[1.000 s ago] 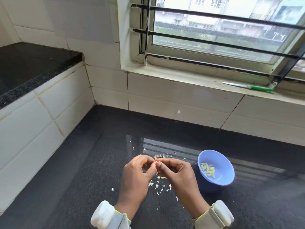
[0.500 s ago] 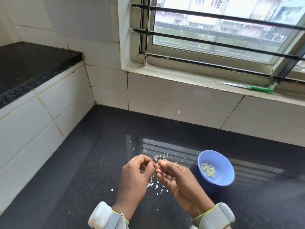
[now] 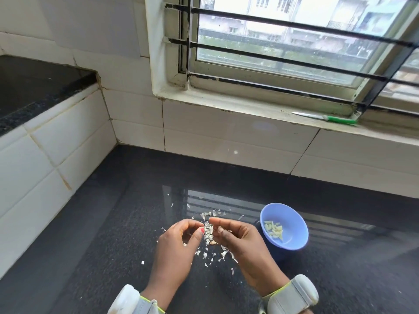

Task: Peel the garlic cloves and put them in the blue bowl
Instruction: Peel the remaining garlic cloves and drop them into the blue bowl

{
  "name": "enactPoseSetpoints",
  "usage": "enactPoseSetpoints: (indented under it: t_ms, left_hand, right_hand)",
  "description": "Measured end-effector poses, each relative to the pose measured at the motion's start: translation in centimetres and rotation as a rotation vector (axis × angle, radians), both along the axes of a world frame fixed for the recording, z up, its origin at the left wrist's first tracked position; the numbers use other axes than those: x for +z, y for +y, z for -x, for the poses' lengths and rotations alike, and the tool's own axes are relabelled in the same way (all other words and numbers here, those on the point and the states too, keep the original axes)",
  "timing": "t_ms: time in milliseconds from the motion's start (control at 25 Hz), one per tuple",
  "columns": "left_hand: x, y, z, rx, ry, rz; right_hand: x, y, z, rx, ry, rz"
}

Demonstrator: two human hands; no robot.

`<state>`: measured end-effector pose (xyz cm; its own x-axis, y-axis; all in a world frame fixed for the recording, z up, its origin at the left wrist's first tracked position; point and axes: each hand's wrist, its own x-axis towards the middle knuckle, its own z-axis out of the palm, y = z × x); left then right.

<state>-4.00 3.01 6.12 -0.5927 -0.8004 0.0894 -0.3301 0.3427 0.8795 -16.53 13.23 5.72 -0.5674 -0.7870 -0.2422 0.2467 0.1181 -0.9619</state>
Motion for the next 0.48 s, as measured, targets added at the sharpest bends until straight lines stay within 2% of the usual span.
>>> enactPoseSetpoints:
  t_ms: [280,480]
  left_hand:
    - [0.7,0.1,0.3,0.012,0.082,-0.035]
    - [0.6,0.1,0.1,0.002,0.067,0.064]
  right_hand:
    - [1.5,-0.3,-0.5,-0.058,0.144,-0.040]
    - [2.0,-0.6,-0.7,-0.019,0.386,-0.099]
